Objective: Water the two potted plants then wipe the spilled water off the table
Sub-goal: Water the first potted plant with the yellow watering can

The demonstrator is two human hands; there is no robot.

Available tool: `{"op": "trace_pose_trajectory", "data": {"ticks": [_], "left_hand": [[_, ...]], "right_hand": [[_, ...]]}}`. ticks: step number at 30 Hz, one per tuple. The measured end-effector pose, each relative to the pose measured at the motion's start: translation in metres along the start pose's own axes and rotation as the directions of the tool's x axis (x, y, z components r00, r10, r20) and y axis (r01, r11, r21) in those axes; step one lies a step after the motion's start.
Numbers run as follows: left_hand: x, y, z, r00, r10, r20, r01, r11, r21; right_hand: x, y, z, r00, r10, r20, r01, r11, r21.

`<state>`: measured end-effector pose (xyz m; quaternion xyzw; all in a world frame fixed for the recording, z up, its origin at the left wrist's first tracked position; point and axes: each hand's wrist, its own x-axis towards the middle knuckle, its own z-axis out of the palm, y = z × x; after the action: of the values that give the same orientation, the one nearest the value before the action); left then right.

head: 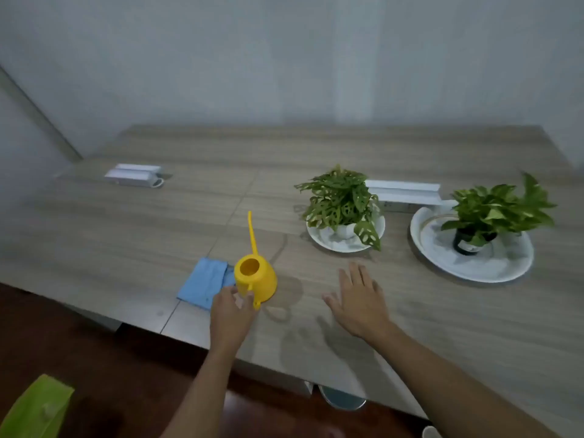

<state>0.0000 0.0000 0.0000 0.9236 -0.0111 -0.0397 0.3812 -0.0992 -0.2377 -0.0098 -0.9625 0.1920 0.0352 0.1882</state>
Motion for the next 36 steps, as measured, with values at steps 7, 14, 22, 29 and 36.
{"op": "trace_pose_trajectory", "data": {"ticks": [7, 14, 22, 29, 36], "left_hand": [[0.031, -0.030, 0.034, 0.984, -0.169, 0.056, 0.177, 0.955, -0.236], [0.055, -0.038, 0.057, 0.981, -0.193, 0.037, 0.194, 0.922, -0.336], [0.055, -0.046, 0.081, 0.959, -0.270, -0.084, 0.208, 0.876, -0.436], [0.050, -0.060, 0.080, 0.942, -0.182, -0.281, 0.095, 0.950, -0.297], [0.030, -0.053, 0.060, 0.974, 0.037, -0.223, -0.079, 0.980, -0.180]], "right_hand": [[0.030, 0.007, 0.068, 0.990, 0.096, 0.101, -0.093, 0.995, -0.033], [0.051, 0.046, 0.115, 0.988, 0.138, 0.065, -0.134, 0.989, -0.065], [0.056, 0.062, 0.136, 0.991, 0.125, -0.047, -0.129, 0.985, -0.110], [0.066, 0.073, 0.135, 0.988, 0.127, -0.087, -0.136, 0.984, -0.117], [0.074, 0.105, 0.120, 0.963, 0.229, -0.142, -0.242, 0.967, -0.084]]}}
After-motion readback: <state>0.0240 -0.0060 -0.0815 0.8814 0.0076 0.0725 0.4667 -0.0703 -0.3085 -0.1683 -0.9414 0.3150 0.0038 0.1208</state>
